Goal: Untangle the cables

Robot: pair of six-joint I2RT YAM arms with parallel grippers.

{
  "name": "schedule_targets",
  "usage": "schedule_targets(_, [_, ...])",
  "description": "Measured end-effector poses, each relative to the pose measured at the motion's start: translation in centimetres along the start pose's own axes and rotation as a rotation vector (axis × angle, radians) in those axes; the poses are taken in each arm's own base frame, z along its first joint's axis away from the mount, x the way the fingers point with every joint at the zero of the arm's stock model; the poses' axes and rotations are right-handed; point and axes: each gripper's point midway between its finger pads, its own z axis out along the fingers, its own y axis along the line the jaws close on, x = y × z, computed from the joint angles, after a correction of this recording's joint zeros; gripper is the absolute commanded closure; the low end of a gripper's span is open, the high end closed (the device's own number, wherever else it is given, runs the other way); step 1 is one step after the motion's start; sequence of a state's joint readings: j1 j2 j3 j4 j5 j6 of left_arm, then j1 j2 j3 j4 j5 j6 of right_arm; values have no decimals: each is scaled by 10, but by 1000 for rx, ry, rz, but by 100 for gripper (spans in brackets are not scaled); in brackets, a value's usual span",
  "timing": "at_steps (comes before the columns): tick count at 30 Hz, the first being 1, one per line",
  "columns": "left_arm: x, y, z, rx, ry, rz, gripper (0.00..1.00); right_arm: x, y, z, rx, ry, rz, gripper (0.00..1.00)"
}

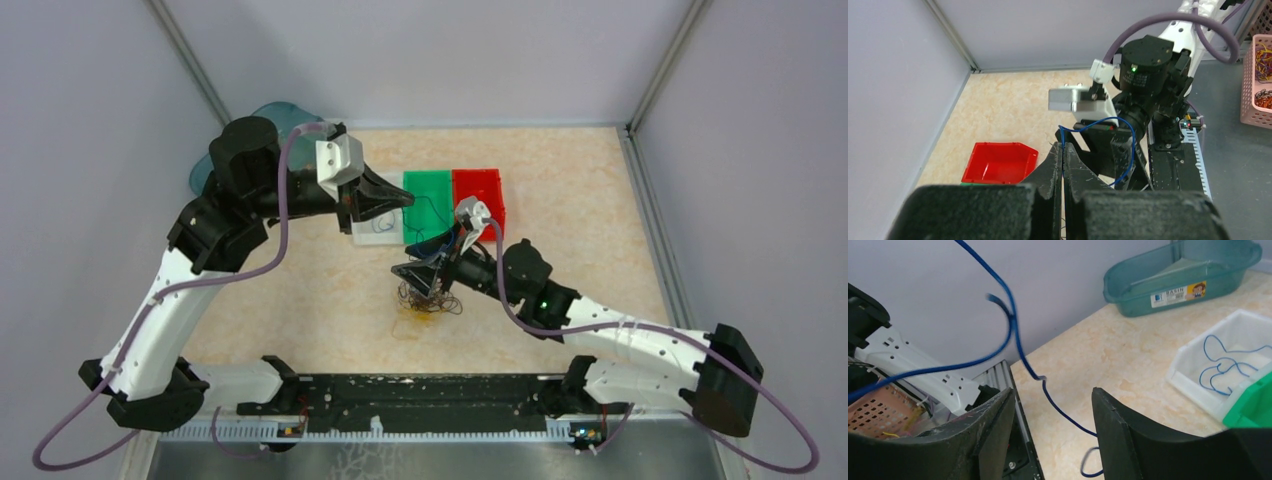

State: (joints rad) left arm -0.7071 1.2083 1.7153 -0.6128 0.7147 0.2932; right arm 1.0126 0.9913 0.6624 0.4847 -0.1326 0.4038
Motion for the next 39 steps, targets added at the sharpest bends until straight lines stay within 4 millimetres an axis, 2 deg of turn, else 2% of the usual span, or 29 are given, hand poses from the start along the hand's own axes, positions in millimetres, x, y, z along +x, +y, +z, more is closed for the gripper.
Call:
schedule_targets(3, [-2, -1, -1, 1, -4, 2, 100, 11, -5, 7, 10, 25, 23, 45])
schedule_targets(8, [-11, -2, -3, 5, -22, 4, 100, 20, -9, 16, 16, 34, 59, 51])
schedule_targets(16, [-31, -6, -8, 14, -63, 2, 100, 22, -9, 27, 14, 17, 109, 56])
schedule_targets(26, [-66, -6, -15, 9, -129, 36, 100, 22, -9, 28, 21, -14, 146, 67])
schedule_targets(28, [-73, -5, -16, 5, -145, 50, 100, 33, -15, 25, 40, 0, 157, 68])
schedule_targets(35, [-86, 0, -20, -26, -175, 95, 100, 93, -45, 4, 152, 110, 199, 69])
schedule_targets(39, [-96, 5, -24, -60, -197, 139, 100, 120, -59, -6, 206, 153, 218, 69])
